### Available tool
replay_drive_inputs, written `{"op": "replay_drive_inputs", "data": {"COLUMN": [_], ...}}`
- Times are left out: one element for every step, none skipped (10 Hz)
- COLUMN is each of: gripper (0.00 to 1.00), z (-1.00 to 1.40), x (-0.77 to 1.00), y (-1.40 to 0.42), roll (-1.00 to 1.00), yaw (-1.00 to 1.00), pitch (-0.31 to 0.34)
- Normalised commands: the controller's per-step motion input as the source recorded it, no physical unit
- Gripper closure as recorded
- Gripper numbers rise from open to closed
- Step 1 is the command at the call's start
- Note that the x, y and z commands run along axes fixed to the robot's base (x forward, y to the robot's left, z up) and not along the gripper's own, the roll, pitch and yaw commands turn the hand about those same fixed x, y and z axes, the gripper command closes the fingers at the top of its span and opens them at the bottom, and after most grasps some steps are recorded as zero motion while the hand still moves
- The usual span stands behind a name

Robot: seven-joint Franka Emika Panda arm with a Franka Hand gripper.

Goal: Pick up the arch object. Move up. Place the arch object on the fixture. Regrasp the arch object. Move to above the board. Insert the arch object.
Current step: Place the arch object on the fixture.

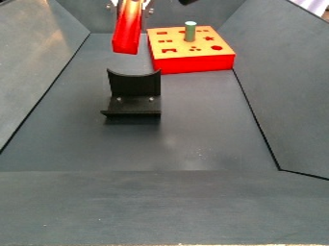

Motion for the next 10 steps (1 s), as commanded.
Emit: {"op": "replay_drive_inputs", "data": {"gripper": [1.0,1.0,1.0,1.0,1.0,1.0,1.0,1.0,1.0,1.0], "z": [-0.01,-0.02,-0.01,-0.01,-0.02,-0.01,-0.01,-1.0,-1.0,-1.0], "x": [0.06,0.07,0.08,0.08,0.08,0.08,0.07,0.13,0.13,0.14], "y": [0.04,0.04,0.05,0.05,0.05,0.04,0.03,0.13,0.14,0.14], "roll": [-1.0,-1.0,-1.0,-0.82,-0.64,-0.46,-0.26,-1.0,-1.0,-1.0], "yaw": [-0.08,-0.1,-0.14,-0.15,-0.16,-0.16,-0.15,-0.11,-0.12,-0.14], "pitch": [0.206,0.209,0.218,0.184,0.141,0.1,0.06,0.179,0.164,0.18]}}
